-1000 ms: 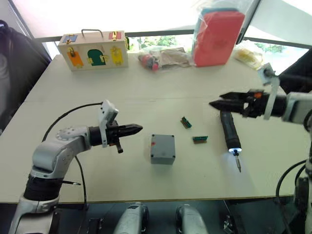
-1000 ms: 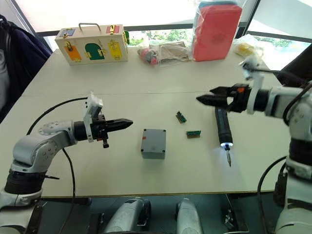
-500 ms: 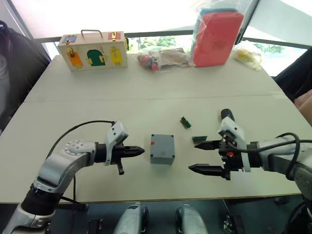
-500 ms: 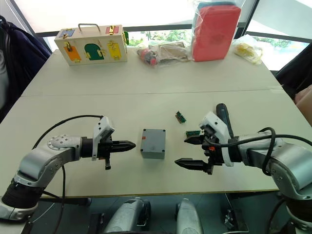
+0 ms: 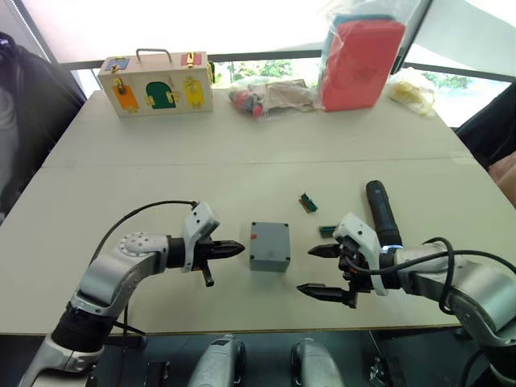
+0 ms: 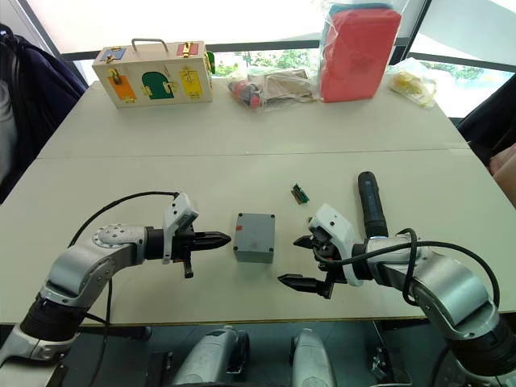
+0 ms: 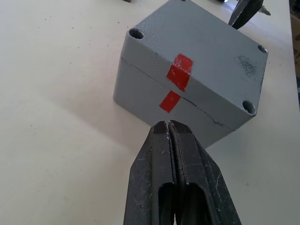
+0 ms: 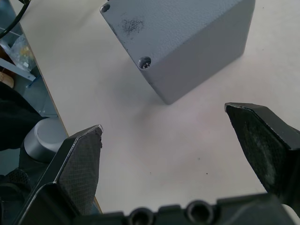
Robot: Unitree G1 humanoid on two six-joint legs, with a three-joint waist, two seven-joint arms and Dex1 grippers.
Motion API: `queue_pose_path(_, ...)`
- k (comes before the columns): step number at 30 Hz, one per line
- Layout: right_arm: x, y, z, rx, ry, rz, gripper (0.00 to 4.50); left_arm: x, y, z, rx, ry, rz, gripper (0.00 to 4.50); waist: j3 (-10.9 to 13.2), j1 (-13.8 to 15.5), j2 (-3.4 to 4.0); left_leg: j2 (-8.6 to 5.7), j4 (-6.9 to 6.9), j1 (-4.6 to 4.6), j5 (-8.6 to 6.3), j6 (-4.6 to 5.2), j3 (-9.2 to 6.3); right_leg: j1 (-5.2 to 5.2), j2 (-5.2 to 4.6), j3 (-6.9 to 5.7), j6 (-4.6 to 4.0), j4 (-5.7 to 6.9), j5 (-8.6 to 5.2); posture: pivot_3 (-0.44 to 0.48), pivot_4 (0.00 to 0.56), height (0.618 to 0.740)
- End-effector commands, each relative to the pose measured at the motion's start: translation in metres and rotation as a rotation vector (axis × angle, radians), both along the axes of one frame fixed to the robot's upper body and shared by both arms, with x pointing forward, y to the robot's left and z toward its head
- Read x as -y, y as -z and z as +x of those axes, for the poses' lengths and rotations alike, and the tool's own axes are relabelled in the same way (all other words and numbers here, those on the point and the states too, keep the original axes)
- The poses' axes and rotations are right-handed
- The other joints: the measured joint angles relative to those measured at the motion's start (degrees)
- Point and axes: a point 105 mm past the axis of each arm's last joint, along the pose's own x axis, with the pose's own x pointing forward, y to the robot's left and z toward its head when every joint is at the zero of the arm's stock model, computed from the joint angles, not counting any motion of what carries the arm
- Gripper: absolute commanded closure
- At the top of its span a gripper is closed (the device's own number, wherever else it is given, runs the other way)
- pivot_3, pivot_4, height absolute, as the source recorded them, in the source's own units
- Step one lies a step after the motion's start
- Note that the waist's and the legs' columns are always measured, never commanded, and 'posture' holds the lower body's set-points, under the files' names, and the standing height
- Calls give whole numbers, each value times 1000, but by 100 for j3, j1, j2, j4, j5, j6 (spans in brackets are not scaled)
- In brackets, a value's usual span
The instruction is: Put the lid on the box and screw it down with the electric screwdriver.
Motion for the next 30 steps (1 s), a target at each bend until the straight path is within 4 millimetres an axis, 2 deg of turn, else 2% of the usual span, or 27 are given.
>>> queue_pose_path(1,-7,-7,1,40,-35,11,17,4,-8,-1,41,32,5,4500,0,-2,0,0,0,0,0,0,0,0,0,0,0,0,0,0,150,740)
queue_pose_path(12,-2,-7,3,40,-36,7,17,8,-7,-5,53,37,6,4500,0,-2,0,-1,0,0,0,0,0,0,3,-1,0,1,0,0,150,740)
queue_pose_path(30,-1,-10,6,36,4,20,17,10,-8,4,76,38,-6,4500,0,-4,0,-1,2,0,0,0,0,1,3,-1,0,2,0,0,150,740)
